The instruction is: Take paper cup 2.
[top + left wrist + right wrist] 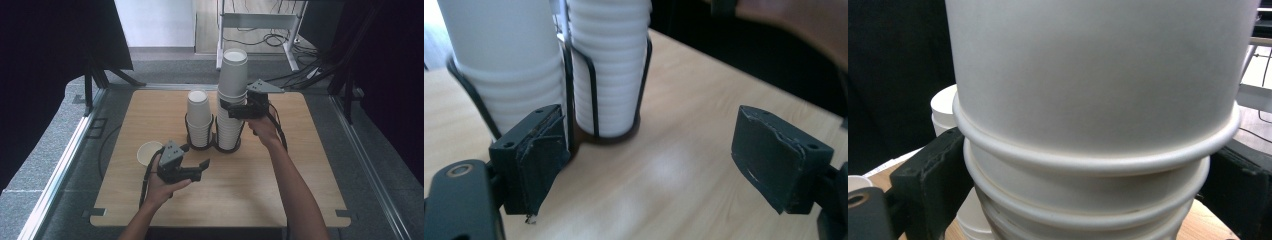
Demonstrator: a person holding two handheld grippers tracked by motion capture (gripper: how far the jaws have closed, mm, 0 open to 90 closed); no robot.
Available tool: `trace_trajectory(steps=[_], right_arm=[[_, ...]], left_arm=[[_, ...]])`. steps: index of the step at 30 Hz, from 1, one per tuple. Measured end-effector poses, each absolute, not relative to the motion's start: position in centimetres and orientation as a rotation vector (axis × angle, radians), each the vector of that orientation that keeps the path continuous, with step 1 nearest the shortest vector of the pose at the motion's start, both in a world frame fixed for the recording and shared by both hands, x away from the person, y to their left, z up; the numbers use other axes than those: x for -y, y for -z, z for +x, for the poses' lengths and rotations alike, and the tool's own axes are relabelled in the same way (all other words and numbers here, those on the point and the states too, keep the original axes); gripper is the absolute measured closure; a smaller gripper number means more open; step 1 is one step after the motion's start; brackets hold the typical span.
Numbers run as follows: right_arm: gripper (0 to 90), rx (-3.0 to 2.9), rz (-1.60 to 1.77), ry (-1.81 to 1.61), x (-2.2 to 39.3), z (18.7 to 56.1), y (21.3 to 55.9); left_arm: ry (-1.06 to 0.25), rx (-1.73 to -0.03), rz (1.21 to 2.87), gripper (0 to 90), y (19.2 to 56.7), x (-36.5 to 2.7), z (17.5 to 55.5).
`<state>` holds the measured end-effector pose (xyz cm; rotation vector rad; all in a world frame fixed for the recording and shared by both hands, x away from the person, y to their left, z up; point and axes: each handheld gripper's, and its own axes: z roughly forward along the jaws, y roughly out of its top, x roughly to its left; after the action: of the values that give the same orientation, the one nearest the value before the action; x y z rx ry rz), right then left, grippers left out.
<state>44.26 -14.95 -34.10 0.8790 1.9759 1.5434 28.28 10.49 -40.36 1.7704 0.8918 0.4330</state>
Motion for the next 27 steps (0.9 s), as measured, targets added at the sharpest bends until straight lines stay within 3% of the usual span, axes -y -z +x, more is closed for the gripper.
trace_trajectory(steps=[27], right_arm=[[4.2, -1.976, 0.872, -1.546, 15.0, 44.2, 34.2]], left_arm=[[-0.475, -0.853, 1.676, 14.7, 32.5, -8.4, 35.9]])
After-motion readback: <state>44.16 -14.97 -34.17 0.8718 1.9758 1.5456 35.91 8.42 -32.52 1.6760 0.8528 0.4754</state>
